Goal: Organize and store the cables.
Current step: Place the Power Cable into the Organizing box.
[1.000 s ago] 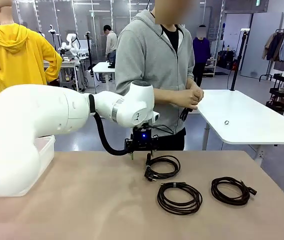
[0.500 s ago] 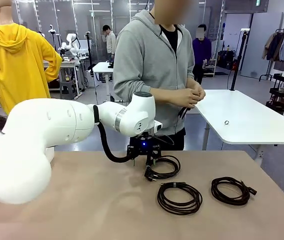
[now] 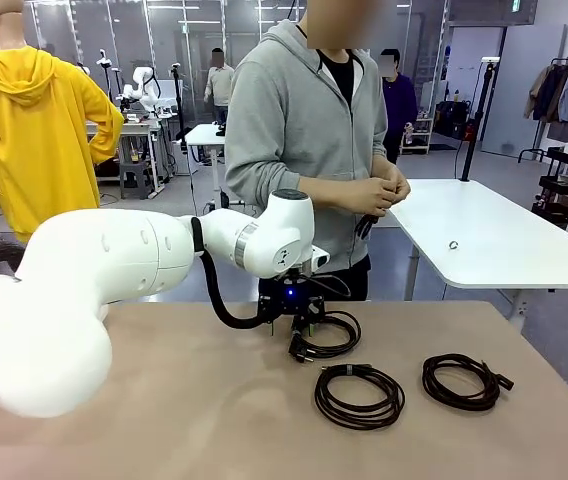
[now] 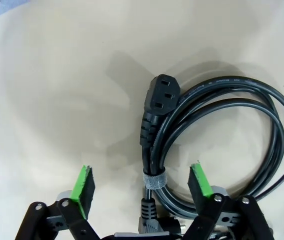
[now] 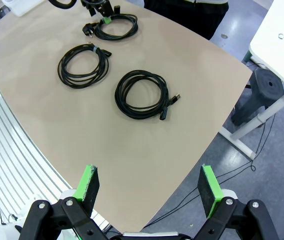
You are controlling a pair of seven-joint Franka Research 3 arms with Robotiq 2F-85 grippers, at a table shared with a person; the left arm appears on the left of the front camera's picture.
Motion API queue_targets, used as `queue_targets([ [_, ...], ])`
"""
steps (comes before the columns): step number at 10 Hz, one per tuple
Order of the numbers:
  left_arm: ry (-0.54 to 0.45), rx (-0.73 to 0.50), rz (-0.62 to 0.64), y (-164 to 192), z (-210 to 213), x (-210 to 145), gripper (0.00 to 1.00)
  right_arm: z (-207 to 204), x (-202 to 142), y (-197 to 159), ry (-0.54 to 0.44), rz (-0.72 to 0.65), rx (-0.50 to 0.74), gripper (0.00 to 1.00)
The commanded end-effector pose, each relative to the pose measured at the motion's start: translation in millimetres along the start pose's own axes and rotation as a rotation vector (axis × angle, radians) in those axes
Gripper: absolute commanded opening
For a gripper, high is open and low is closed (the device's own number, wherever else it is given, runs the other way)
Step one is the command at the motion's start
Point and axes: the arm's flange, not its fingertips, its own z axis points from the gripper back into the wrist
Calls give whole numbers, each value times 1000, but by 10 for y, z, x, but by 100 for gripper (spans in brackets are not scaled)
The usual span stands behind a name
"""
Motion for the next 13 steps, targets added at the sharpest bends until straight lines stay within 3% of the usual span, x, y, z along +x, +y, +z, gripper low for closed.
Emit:
queue_targets([
  [1,31,-9,-18,-76,38,164,58,12,-14,4,-6,15,8,100],
  [2,38,-16,-22,-83,40,162,24,12,-14,4,-6,15,8,100],
  [3,46,-17,-29,-91,42,157,0,12,-14,4,-6,15,8,100],
  [6,67,-23,-29,-124,70,155,4,12,-14,4,-6,15,8,100],
  [10,74,-70,-37,-118,231,161,0,12,-14,4,-6,15,8,100],
  [11,74,-70,-56,-109,454,146,8,12,-14,4,-6,15,8,100],
  [13,20,-49,-59,11,1176,17,8,12,-14,4,-6,15,8,100],
])
